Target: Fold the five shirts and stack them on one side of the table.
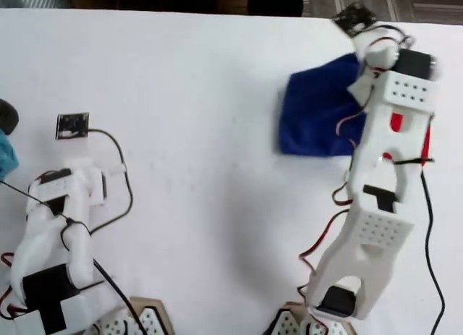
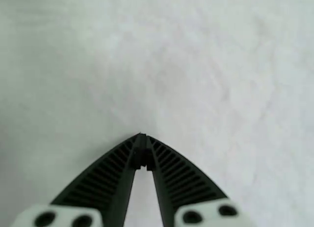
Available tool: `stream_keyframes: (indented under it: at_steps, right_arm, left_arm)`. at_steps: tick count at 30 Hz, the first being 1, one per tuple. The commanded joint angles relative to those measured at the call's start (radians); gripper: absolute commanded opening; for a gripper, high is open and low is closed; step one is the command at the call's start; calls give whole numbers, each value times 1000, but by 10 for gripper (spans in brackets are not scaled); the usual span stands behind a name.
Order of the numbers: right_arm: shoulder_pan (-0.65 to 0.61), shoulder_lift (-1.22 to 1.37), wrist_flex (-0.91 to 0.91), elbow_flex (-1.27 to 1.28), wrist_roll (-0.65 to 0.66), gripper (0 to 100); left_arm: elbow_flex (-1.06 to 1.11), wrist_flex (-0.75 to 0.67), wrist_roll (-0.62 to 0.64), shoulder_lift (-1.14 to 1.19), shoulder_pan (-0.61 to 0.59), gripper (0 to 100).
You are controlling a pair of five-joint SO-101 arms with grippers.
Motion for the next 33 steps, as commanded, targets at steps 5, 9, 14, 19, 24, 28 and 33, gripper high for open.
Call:
stream_keyframes:
  at_steps: [5,9,14,19,24,28,33]
  right_arm:
    - [93,-56,-157,-71,44,21]
    - [137,21,-171,-80,71,21]
    - [199,148,-303,-80,71,21]
    - [232,223,-429,-80,71,21]
    - [239,237,-507,-78,72,21]
    - [231,259,-573,-72,72,21]
    - [231,323,-572,-77,68,23]
  left_arm:
    - [-4,-15,-3,-8,-6,26]
    - [-4,-15,-3,-8,-6,26]
    - [-4,-15,-3,-8,-6,26]
    - [-4,-15,-3,-6,-6,26]
    - [-4,-15,-3,-6,-6,26]
    - [-4,-15,-3,-6,-6,26]
    - [-4,-15,-3,-6,-6,26]
